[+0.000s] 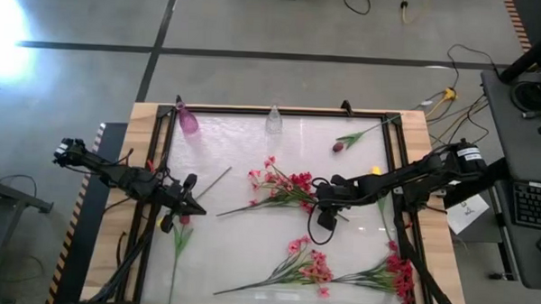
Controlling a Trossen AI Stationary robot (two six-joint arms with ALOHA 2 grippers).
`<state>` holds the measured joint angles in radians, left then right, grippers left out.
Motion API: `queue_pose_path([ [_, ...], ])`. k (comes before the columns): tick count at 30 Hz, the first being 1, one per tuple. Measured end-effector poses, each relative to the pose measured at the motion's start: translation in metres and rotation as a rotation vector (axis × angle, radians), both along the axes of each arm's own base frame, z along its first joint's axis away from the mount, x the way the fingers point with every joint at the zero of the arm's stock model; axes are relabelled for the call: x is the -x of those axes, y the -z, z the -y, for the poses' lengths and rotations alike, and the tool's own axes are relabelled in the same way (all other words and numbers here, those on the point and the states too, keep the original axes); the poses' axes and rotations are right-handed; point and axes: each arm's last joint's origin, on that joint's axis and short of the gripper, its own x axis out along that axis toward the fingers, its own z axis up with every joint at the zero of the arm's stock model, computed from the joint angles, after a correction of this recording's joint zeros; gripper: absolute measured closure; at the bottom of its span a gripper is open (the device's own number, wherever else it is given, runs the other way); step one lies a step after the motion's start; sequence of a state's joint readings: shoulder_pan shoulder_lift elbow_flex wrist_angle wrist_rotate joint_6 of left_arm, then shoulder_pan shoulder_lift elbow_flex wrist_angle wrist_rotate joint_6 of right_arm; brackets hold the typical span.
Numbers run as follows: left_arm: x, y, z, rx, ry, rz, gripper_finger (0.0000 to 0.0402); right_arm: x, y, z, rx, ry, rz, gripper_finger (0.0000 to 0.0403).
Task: Sort flowers into vase by color
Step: Put the top pink flowers into the transparent vase
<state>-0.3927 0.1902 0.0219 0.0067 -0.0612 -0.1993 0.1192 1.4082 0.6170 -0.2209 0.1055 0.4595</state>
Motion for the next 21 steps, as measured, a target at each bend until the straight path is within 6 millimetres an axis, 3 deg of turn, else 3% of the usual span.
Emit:
queue_pose_path([
  [21,0.0,0.0,0.0,0.0,0.0,0.0,0.0402,-0.0014,-0.0006,-0.0002,-0.003,0.002,0.015,0.0316],
])
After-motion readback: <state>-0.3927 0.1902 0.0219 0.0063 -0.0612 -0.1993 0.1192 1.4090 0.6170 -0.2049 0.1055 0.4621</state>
